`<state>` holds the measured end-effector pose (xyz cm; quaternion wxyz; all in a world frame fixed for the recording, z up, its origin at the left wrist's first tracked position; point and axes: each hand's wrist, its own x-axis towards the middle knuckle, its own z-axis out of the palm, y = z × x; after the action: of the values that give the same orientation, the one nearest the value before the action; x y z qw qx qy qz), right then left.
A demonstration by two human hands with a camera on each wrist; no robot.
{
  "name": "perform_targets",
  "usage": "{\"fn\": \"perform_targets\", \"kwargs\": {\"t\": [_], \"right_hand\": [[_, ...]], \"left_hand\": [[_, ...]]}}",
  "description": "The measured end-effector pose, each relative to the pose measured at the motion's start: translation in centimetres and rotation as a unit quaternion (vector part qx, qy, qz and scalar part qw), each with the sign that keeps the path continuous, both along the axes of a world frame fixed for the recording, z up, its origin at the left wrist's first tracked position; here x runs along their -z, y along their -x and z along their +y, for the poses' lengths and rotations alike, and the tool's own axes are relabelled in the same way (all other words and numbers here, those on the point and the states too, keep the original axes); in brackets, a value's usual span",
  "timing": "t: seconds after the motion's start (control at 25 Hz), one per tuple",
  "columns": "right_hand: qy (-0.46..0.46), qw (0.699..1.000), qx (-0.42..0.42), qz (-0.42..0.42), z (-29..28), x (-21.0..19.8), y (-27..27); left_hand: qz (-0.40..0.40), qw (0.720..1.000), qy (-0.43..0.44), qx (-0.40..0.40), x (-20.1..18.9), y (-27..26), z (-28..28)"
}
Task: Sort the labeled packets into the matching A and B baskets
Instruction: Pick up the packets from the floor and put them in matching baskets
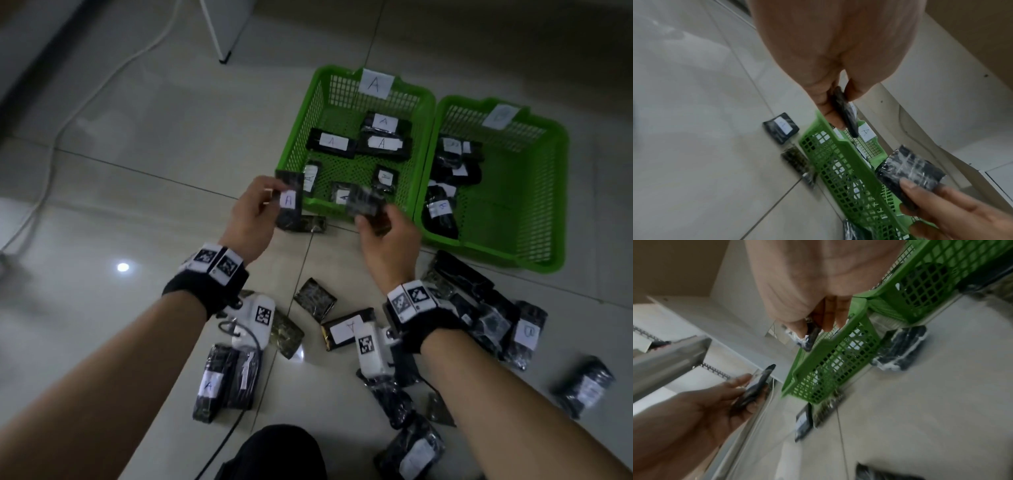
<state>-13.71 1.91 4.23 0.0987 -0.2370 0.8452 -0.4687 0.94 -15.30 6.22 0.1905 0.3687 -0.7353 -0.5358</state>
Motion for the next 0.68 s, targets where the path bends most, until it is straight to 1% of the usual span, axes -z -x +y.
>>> {"fn": "perform_targets", "kwargs": {"t": [0.04,0.08,0.12,0.2,0.28,0.36,0.4,0.44,0.48,0.52,0.6,0.64,0.68], "right_hand": [[0.009,1.000,0.025,0.006,-0.9,0.0,1.2],[0.011,0.999,0.042,0.011,-1.6,0.1,2.2],[-0.008,0.999,0.047,0.020,-2.0,0.4,3.2],[-0.075,0.996,0.011,0.037,-2.4,2.1,4.9],[-0.140,0.988,-0.039,0.054,-2.2,4.2,5.9],[-0.183,0.979,-0.071,0.049,-2.1,5.8,6.5],[-0.199,0.975,-0.081,0.054,-2.2,6.1,6.6],[-0.207,0.972,-0.084,0.068,-2.1,5.9,6.4],[-0.189,0.975,-0.080,0.088,-2.0,5.6,6.3],[-0.147,0.980,-0.072,0.112,-1.7,5.1,6.0],[-0.045,0.979,-0.049,0.192,-1.4,3.6,5.0],[-0.013,0.973,-0.053,0.222,-1.3,3.0,4.1],[0.007,0.969,-0.078,0.235,-1.4,2.7,3.0]], "left_hand": [[-0.039,0.997,0.057,0.018,-0.1,1.7,-0.8],[-0.071,0.992,0.094,0.037,-0.1,3.2,-1.2],[-0.095,0.987,0.115,0.060,-0.1,4.8,-1.6],[-0.166,0.967,0.156,0.112,0.3,7.2,-1.9],[-0.259,0.935,0.185,0.158,1.0,8.5,-1.8],[-0.310,0.913,0.198,0.176,2.1,9.1,-1.5],[-0.316,0.908,0.216,0.173,2.5,9.0,-1.5],[-0.309,0.906,0.236,0.167,3.0,8.9,-1.4],[-0.283,0.911,0.257,0.154,3.1,8.5,-1.4],[-0.245,0.920,0.276,0.130,3.2,8.0,-1.5],[-0.147,0.935,0.320,0.035,3.1,6.3,-1.9],[-0.112,0.937,0.329,-0.025,3.3,5.0,-2.2],[-0.104,0.939,0.320,-0.074,3.8,3.7,-2.5]]}}
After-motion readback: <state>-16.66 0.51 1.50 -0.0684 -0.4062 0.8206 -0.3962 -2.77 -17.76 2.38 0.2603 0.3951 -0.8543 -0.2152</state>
